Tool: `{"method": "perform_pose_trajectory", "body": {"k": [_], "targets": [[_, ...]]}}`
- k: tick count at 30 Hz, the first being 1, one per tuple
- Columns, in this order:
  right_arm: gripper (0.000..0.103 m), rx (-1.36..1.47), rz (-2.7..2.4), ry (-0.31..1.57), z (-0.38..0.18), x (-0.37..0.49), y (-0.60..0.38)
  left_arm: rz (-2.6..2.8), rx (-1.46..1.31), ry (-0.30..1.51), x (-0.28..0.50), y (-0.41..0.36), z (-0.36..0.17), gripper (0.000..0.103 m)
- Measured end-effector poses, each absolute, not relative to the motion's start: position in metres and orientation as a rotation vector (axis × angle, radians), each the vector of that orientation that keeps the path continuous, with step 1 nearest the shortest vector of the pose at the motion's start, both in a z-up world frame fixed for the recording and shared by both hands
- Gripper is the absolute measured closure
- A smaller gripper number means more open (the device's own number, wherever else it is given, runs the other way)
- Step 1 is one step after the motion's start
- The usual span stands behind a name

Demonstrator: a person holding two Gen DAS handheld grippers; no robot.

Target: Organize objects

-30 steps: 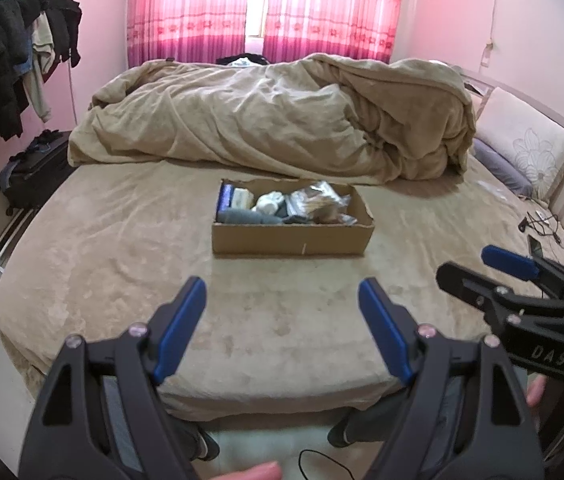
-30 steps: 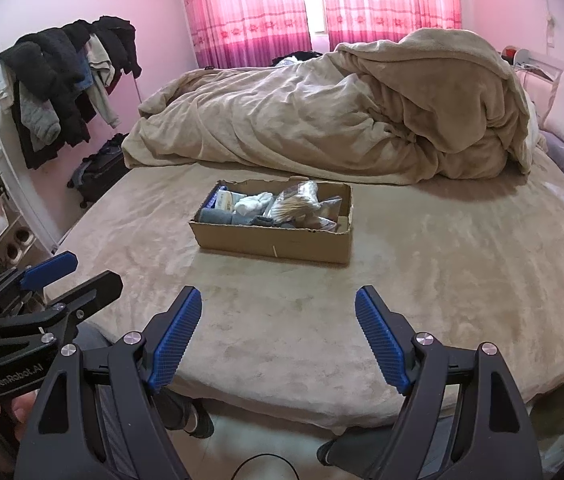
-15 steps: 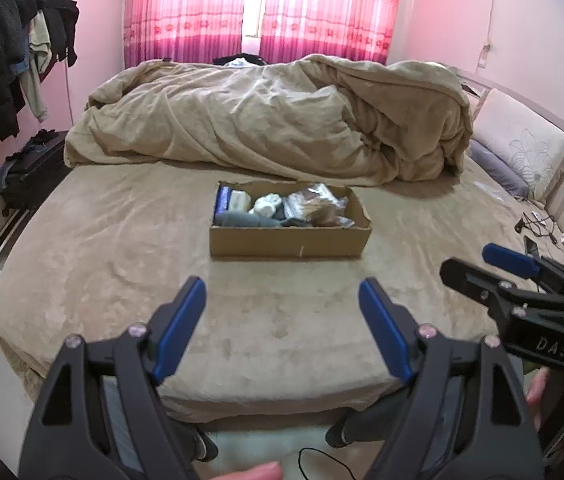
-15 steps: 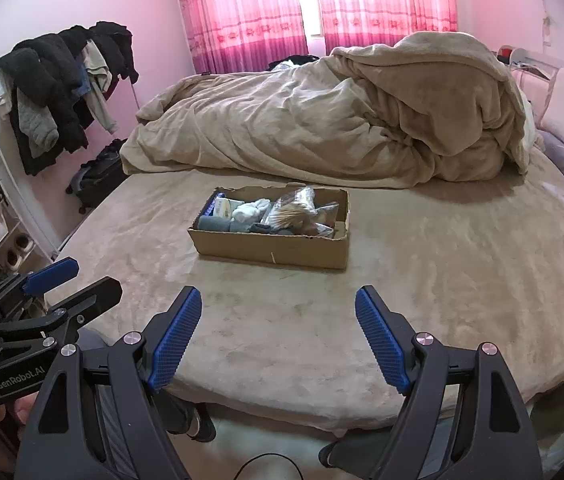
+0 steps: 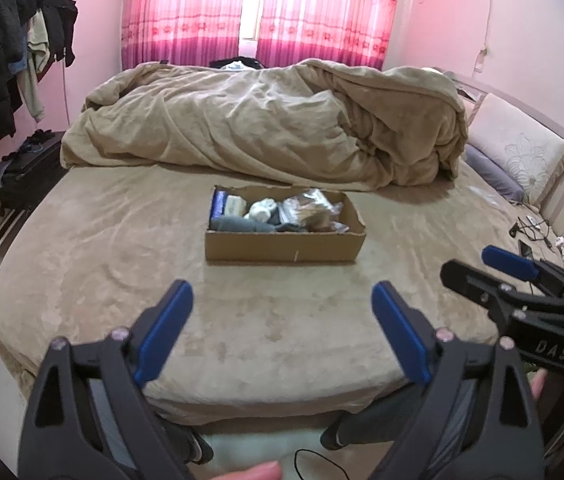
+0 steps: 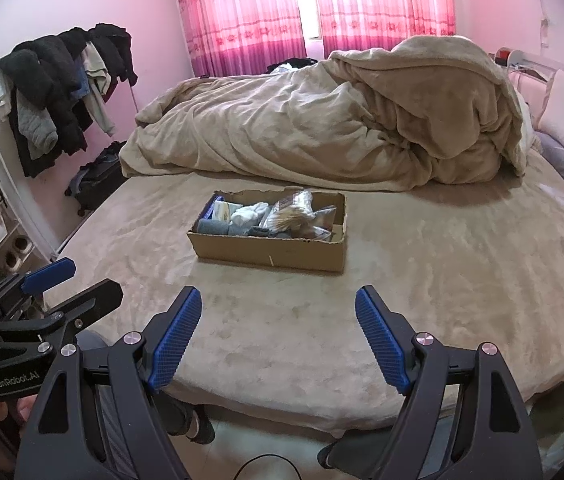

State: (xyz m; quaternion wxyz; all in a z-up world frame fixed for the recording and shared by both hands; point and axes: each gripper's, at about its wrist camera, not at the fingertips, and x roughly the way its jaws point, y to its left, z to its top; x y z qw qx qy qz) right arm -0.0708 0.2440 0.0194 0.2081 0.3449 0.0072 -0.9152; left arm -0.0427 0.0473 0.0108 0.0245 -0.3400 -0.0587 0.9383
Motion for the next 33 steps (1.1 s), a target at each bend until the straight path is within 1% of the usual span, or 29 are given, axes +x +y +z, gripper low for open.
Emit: {"method": "perform_pose_trajectory", "body": {"k": [6,12,14,15,16,33], "targets": [[0.021,0.947,-2.554,0.023,0.025,-0.071,0.245,2.915,-1.057,-0.196,-0.041,0.04,0.01,0.011],[0.021,0.968,-2.544,0.033,0.023,-0.073,0.243,2.91,-1.063,-0.224,-0.042,0.034,0.008,0.008],[0.018,0.973,-2.539,0.034,0.022,-0.074,0.242,2.911,-1.064,-0.229,-0.042,0.033,0.008,0.008],[0.013,0.974,-2.538,0.031,0.021,-0.075,0.242,2.91,-1.066,-0.233,-0.042,0.032,0.007,0.008],[0.012,0.973,-2.54,0.029,0.02,-0.075,0.242,2.908,-1.068,-0.236,-0.042,0.031,0.007,0.007],[0.012,0.979,-2.547,0.034,0.017,-0.078,0.24,2.919,-1.074,-0.248,-0.047,0.024,0.0,0.007]]}}
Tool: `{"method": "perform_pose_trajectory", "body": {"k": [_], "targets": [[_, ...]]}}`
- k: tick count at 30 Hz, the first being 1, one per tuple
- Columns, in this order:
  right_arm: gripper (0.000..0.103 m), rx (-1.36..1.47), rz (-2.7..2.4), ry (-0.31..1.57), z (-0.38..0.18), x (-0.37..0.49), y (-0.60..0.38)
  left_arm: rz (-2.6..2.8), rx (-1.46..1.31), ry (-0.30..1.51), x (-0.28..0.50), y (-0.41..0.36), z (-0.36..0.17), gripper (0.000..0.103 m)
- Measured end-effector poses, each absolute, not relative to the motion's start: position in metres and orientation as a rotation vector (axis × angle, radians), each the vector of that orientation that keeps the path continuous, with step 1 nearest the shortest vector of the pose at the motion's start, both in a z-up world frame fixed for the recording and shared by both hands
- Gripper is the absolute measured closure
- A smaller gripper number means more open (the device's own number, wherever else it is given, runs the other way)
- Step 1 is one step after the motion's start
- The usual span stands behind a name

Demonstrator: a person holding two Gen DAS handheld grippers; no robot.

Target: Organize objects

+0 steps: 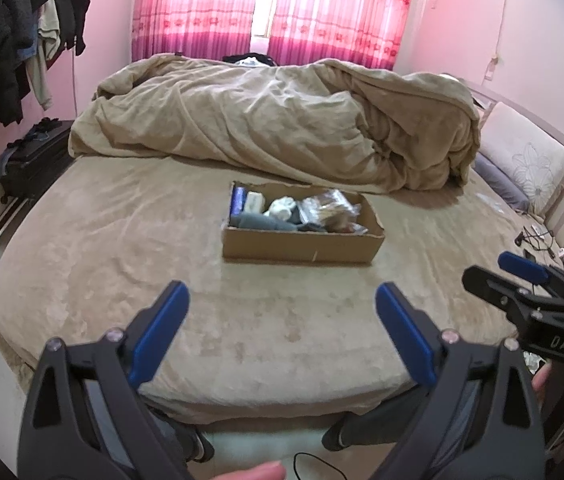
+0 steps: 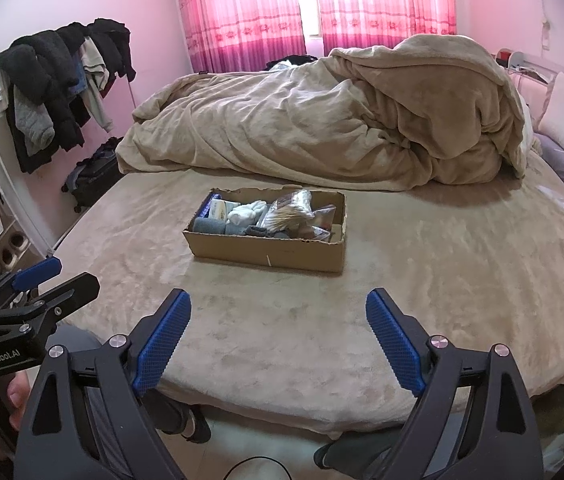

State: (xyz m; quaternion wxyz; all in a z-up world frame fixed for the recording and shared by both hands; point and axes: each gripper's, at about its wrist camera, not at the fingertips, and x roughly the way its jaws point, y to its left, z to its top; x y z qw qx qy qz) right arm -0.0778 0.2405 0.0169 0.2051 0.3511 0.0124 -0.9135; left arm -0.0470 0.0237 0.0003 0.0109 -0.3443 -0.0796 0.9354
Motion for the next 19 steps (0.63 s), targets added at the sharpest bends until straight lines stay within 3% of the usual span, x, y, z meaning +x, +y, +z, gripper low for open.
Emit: {"method": "perform_pose_trajectory", "body": {"k": [19], "targets": [[0.012,1.02,-2.515,0.032,0.001,-0.101,0.234,2.86,-1.08,-0.231,-0.079,0.024,-0.02,0.007]]}}
